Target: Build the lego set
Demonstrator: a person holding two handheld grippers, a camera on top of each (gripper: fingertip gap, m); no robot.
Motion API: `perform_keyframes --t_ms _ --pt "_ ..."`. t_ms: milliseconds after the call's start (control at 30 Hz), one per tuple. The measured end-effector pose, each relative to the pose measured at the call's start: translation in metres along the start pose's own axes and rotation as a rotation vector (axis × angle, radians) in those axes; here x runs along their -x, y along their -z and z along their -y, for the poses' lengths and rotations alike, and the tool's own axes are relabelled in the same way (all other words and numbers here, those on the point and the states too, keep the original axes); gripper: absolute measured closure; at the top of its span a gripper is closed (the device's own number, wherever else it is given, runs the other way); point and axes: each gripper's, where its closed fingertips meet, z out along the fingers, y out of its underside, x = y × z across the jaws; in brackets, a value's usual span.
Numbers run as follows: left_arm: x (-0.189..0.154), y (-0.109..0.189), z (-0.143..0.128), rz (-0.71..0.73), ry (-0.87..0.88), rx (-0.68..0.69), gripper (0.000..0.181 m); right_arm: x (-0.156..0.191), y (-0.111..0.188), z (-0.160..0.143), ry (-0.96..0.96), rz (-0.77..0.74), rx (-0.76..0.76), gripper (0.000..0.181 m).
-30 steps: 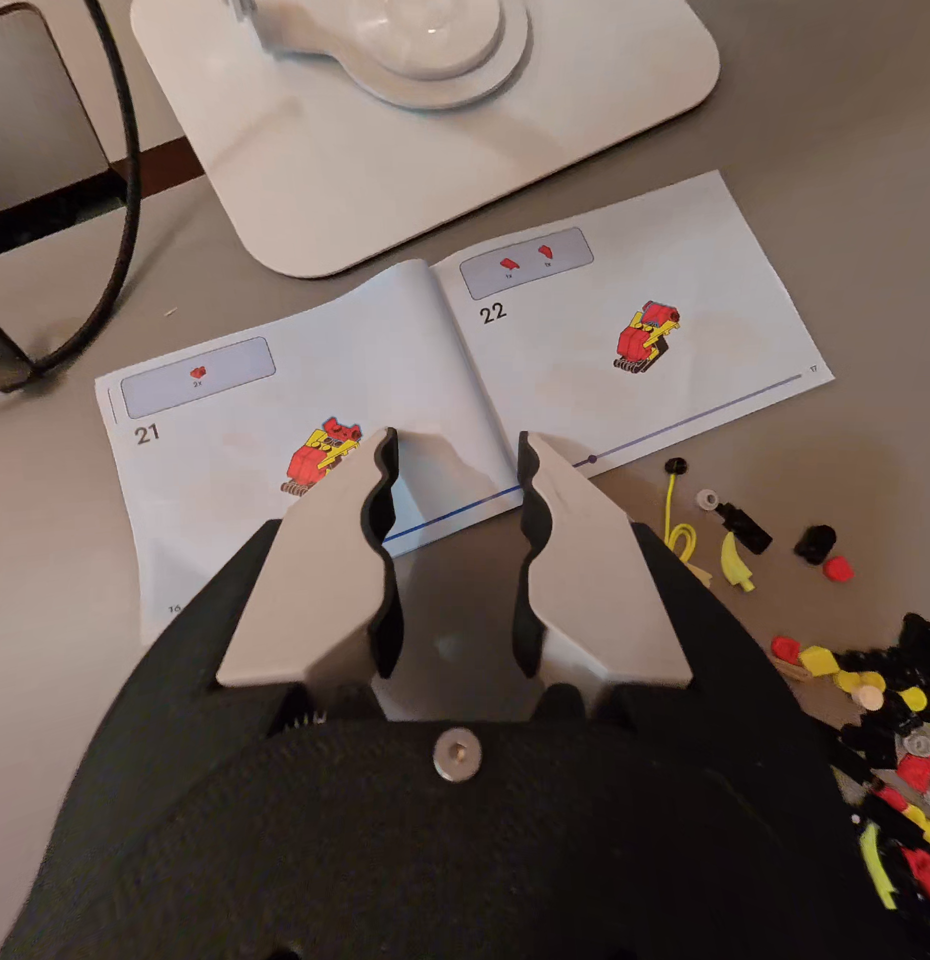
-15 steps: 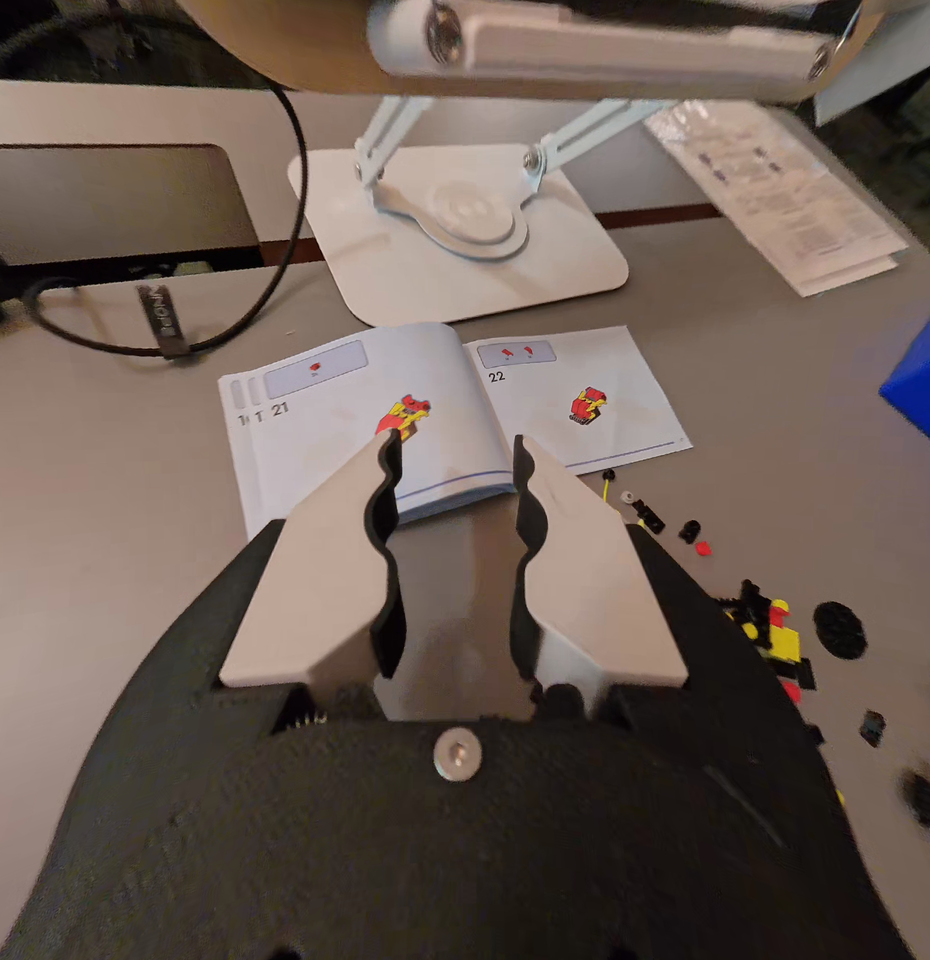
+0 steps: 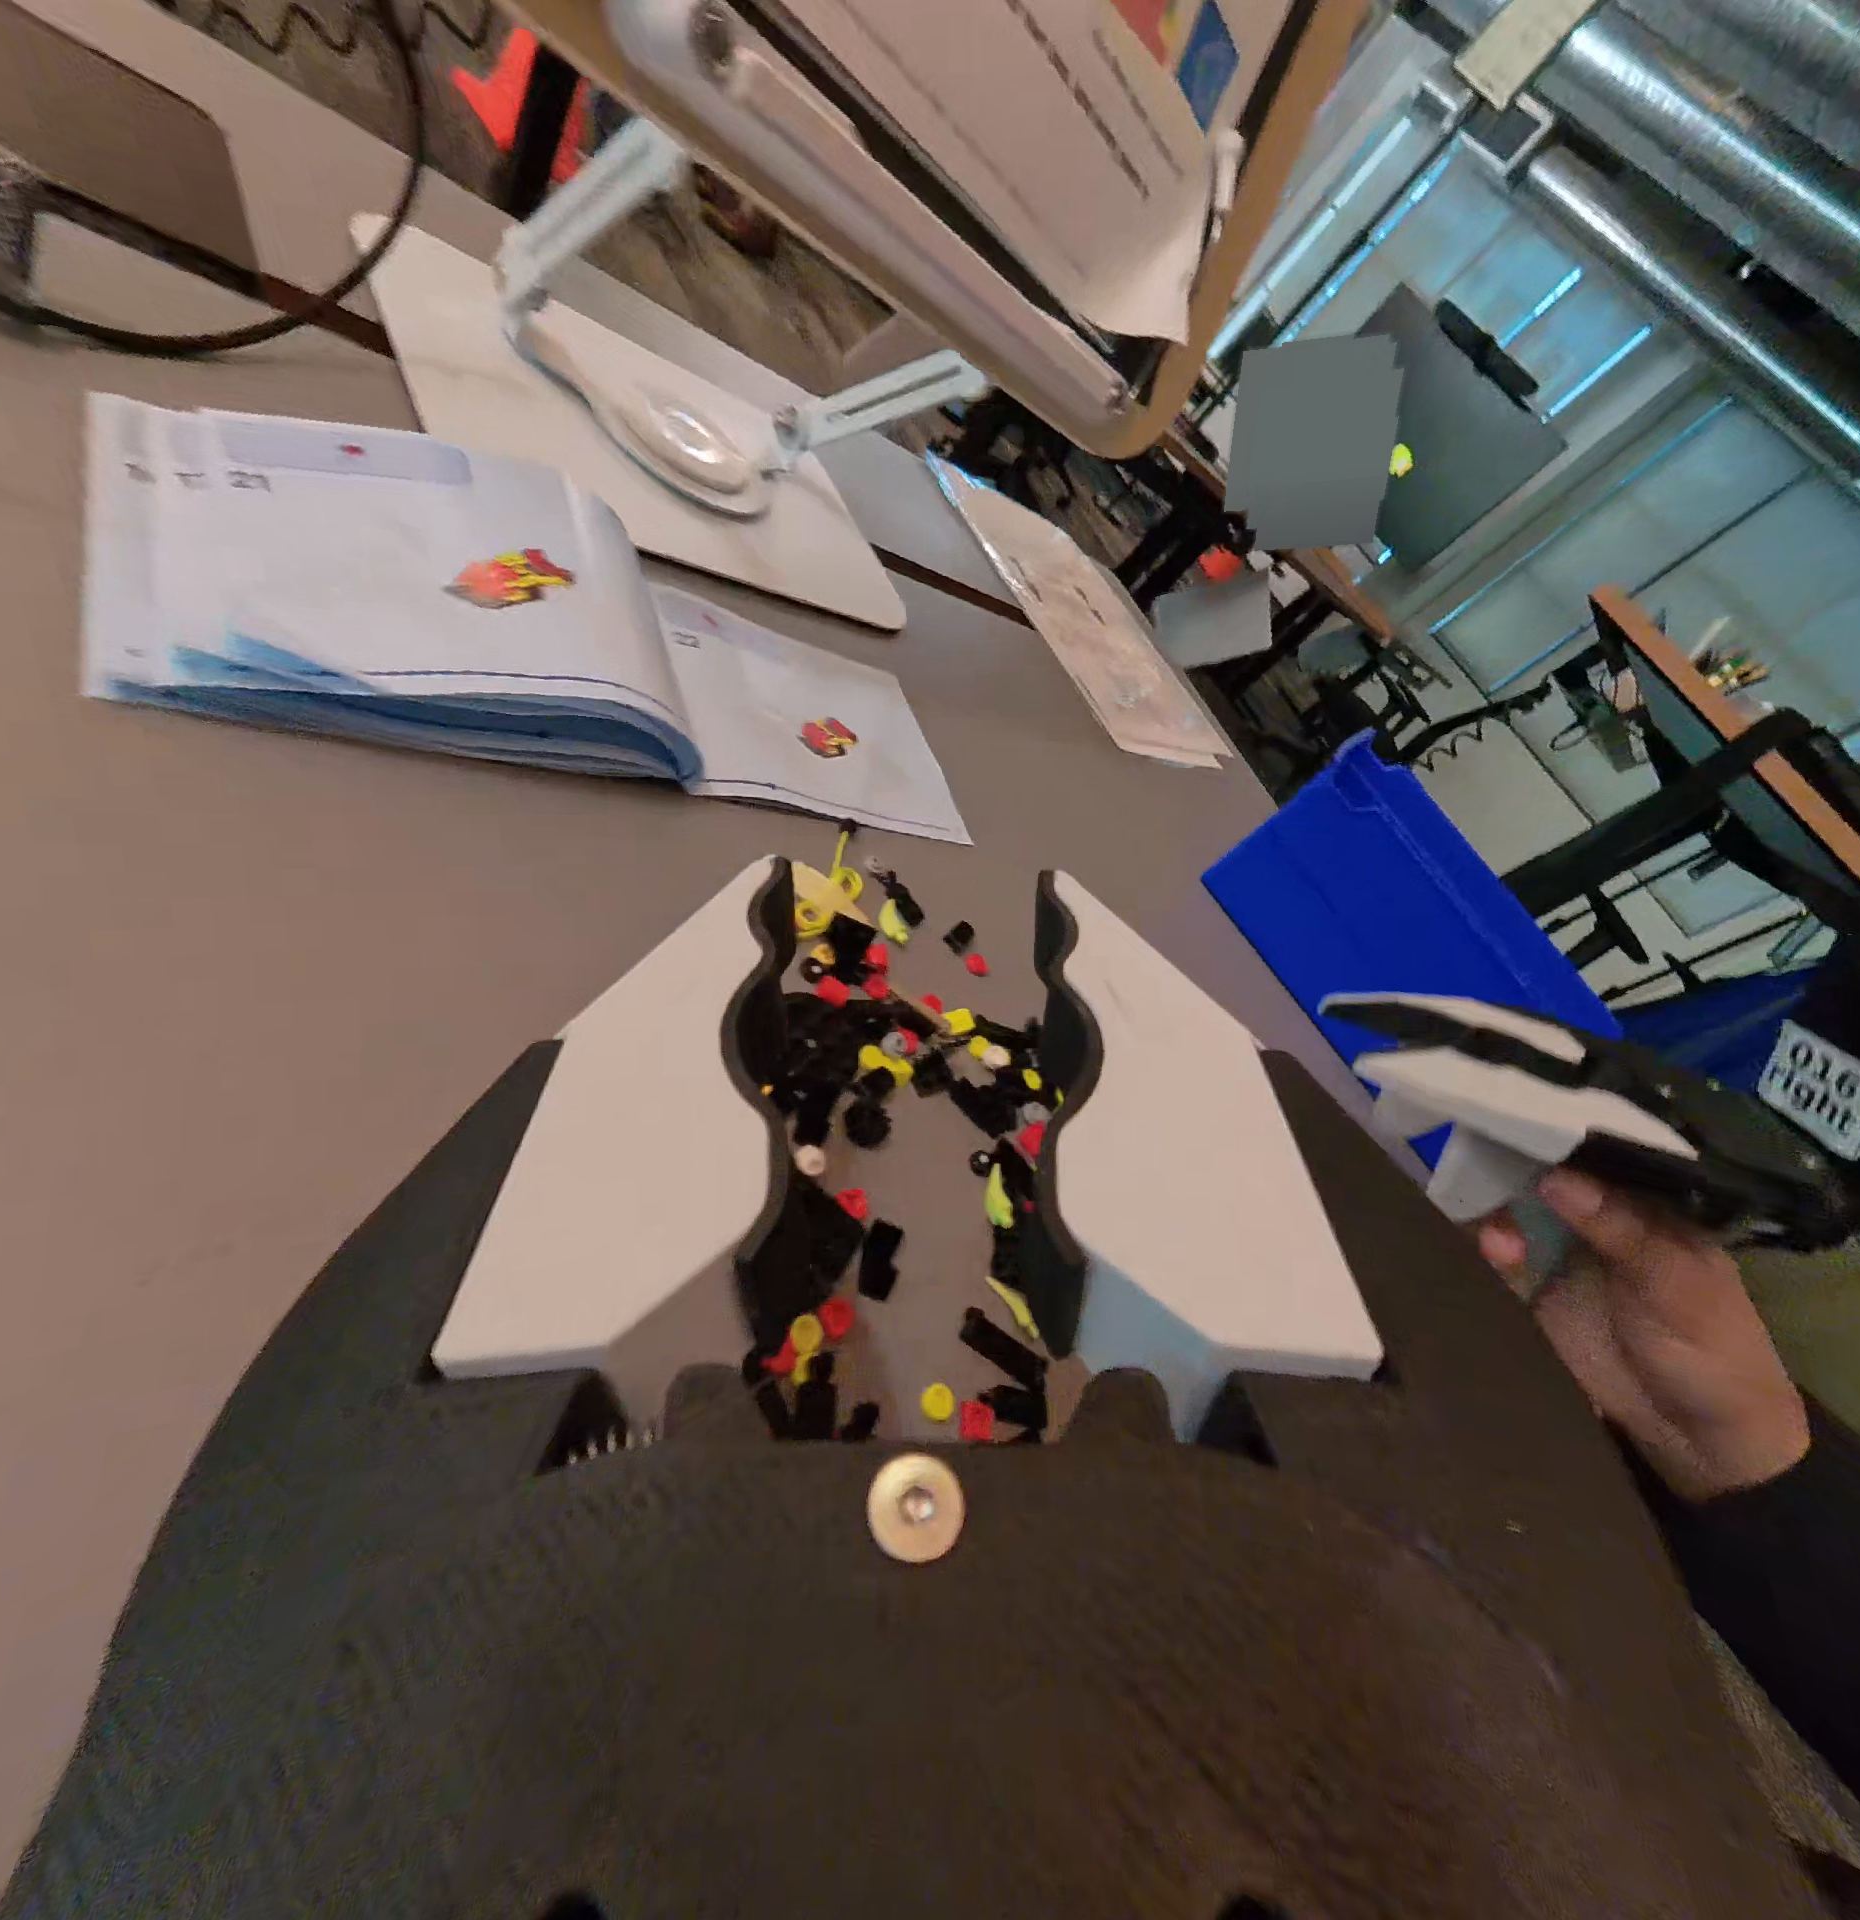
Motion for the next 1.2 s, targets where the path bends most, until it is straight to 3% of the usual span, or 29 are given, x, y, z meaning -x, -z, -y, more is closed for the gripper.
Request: perform_keyframes --t_ms 100,300,500,633,1200 --pt "-0.013 -0.006 -0.004 0.018 -0.093 0.036 0.121 -0.004 -0.002 0.021 -0.029 -0.031 -0.074 0.151" --pt "0.002 0.007 -0.006 0.099 -0.294 0.060 0.119 -0.006 -0.004 0.024 0.012 -0.068 -0.095 0.150" --pt "-0.003 0.006 -0.016 0.020 -0.266 0.101 0.123 -0.004 0.003 -0.001 0.212 -0.115 0.047 0.151" --pt "-0.002 0.001 -0.029 0.014 -0.276 0.152 0.124 0.006 0.004 0.007 0.168 -0.071 -0.005 0.151" --pt "0.005 -0.002 -0.032 0.040 -0.290 0.158 0.136 0.016 0.004 0.007 0.117 -0.011 -0.020 0.151"
